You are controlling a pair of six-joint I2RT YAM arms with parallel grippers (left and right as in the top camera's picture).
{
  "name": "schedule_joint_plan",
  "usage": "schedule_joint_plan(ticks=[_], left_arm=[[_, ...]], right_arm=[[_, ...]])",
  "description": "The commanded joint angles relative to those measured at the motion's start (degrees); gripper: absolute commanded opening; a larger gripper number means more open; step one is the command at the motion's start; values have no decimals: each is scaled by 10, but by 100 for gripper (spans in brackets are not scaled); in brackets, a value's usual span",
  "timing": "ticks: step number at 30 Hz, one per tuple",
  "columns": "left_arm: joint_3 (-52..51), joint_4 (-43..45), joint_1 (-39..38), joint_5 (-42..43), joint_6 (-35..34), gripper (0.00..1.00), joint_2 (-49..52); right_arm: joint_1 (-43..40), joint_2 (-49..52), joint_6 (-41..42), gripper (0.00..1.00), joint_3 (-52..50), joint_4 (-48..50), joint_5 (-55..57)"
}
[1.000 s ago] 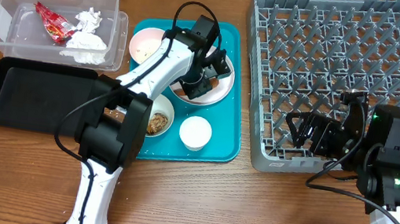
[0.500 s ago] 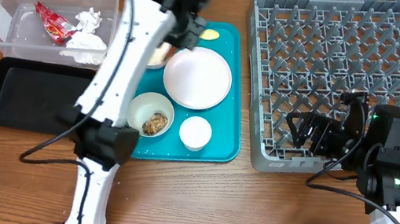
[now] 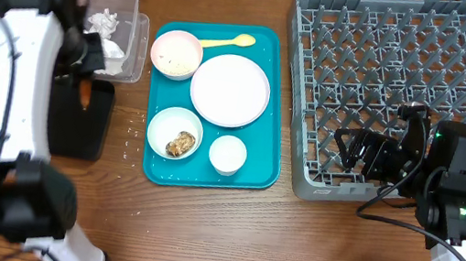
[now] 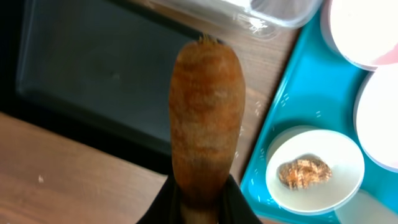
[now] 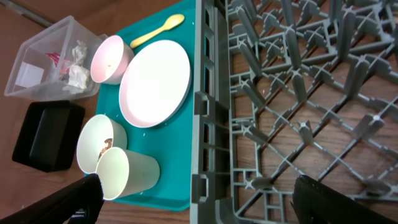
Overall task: Sort waste into correct bins and load items into the dishwasher
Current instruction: 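Place the carrot onto the black tray with the left gripper, then grasp the bowl with brown food with the left gripper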
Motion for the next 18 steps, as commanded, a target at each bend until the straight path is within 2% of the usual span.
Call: schedule_joint_plan(ticks=[1, 3, 6, 9, 12, 13, 14, 16, 18], left_arm=[[-132, 78, 58, -35, -90, 4, -109], [-233, 151, 97, -59, -148, 4, -127], [-356, 294, 147, -51, -222, 4, -113], [-431, 444, 164, 4, -231, 4, -74], [-440, 493, 160, 23, -231, 5, -26], [-440, 499, 160, 26, -231, 9, -16], [-440, 504, 160, 29, -231, 18, -8], [-440, 511, 160, 32, -227, 39, 0], [-433, 513, 160, 47, -192, 59, -4]], right_arm=[[2, -2, -4, 100, 17, 3, 3], [2, -2, -4, 100, 17, 3, 3], [2, -2, -4, 100, 17, 2, 3], [2, -2, -4, 100, 17, 2, 3], [2, -2, -2, 100, 17, -2, 3], [2, -2, -2, 100, 17, -4, 3], [2, -2, -2, 100, 17, -5, 3], [2, -2, -2, 100, 17, -7, 3], [2, -2, -2, 100, 17, -6, 3]])
